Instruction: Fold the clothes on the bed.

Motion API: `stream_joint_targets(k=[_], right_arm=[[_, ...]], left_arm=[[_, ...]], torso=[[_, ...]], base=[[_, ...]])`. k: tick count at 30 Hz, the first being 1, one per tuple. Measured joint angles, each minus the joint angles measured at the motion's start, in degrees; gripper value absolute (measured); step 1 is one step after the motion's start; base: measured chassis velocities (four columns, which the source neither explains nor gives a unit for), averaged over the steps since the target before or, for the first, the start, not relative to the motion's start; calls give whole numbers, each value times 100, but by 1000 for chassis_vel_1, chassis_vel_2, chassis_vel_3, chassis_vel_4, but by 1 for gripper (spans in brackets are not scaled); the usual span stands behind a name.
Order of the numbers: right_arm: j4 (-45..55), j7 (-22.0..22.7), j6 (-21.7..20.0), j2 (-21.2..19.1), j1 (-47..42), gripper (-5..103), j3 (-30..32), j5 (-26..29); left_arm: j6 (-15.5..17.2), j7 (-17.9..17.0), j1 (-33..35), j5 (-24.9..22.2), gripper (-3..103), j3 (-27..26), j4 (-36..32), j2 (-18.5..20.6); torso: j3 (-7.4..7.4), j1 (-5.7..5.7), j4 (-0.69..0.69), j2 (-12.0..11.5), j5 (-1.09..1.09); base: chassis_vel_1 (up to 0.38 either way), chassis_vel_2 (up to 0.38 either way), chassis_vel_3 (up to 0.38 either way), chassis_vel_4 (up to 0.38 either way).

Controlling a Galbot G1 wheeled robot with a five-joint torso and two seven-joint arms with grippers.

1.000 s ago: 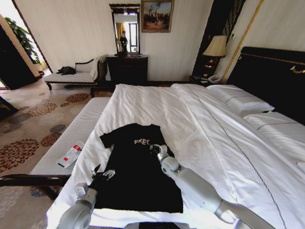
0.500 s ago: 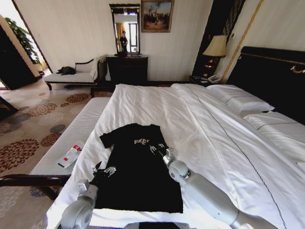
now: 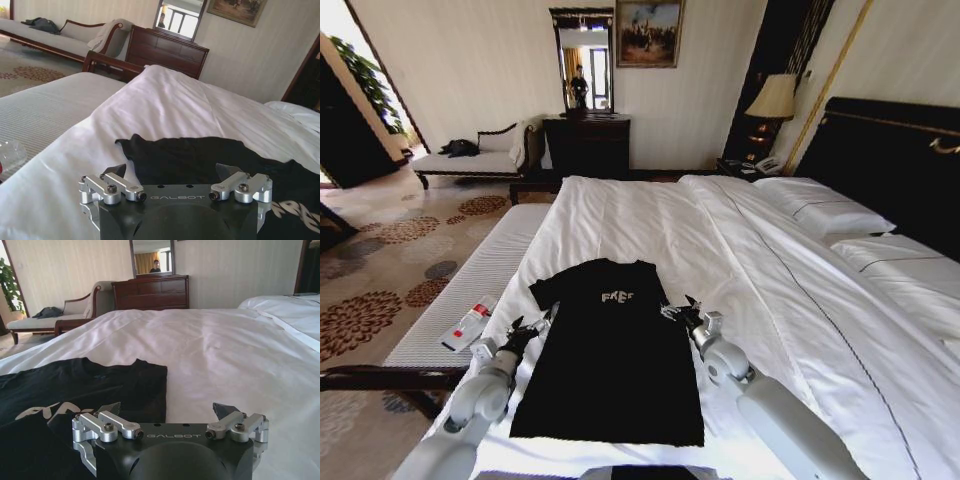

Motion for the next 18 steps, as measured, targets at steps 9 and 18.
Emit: stream_joint_targets(k=[9,18], right_arm=[[-9,83,2,-49,-78,100,33,-74],[-111,110,3,-94,36,100,-50,-51]], left_arm=[[59,172,-1250,-339,100,279,1313,167],[79,368,-1822,-307,100,405,2310,126]], torso=[[0,1,-1,0,0],[0,1,0,0,-1]], base=[[0,0,0,0],[0,0,0,0]])
